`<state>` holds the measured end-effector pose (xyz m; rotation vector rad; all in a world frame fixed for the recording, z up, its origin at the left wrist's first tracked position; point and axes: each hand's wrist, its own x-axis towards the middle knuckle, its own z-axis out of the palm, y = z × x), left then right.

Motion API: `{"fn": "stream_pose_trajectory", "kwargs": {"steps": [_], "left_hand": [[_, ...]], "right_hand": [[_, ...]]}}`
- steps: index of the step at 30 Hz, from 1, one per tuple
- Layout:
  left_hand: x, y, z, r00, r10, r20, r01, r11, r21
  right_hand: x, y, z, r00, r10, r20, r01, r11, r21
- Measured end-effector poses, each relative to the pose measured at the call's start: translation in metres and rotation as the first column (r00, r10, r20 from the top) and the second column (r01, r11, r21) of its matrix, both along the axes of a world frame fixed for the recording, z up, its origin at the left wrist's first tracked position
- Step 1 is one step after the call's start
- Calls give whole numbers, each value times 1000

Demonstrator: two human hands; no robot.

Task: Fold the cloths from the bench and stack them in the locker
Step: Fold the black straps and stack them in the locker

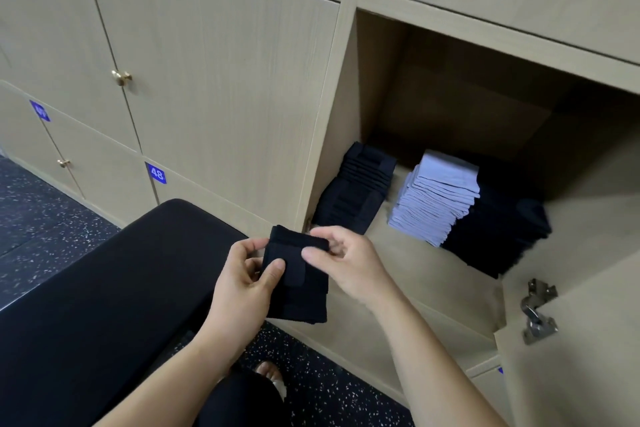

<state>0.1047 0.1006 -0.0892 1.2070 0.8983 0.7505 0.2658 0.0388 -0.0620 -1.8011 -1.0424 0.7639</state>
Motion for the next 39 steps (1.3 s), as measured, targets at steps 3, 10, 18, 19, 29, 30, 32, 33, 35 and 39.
{"fn": "stream_pose_trajectory", "kwargs": {"steps": [3, 10, 18, 19, 29, 30, 32, 33, 35, 39], "left_hand": [[-10, -15, 11, 1000, -25, 5, 25, 1000, -19], [-23, -36, 24, 1000, -24, 4, 24, 998, -50], [-28, -46, 41, 988, -133, 82, 138, 988, -63], [-28, -46, 42, 984, -150, 93, 156, 986, -60], [-9, -34, 38, 999, -30, 39, 28, 998, 59], [-5, -30, 37, 1000, 3, 27, -5, 997, 76], [3, -23, 35, 998, 60, 7, -60, 992, 106], [7, -20, 34, 997, 81, 5, -81, 990, 113], [14, -14, 33, 995, 102, 10, -102, 989, 107], [26, -5, 28, 994, 109, 24, -111, 989, 100]], "right_hand": [[-17, -15, 4, 999, -37, 20, 36, 999, 29], [-35, -34, 13, 988, -61, 144, 66, 997, -30], [-39, -42, 22, 930, -183, 319, 200, 980, -21], [-38, -42, 23, 916, -213, 340, 229, 973, -7], [-20, -44, 25, 890, -439, 121, 428, 898, 107], [-15, -45, 25, 905, -422, 47, 417, 904, 94], [-6, -47, 28, 926, -373, -56, 376, 925, 59], [-2, -48, 28, 934, -351, -71, 354, 934, 45], [5, -47, 29, 944, -318, -93, 322, 946, 33], [17, -37, 25, 942, -284, -176, 292, 956, 19]]}}
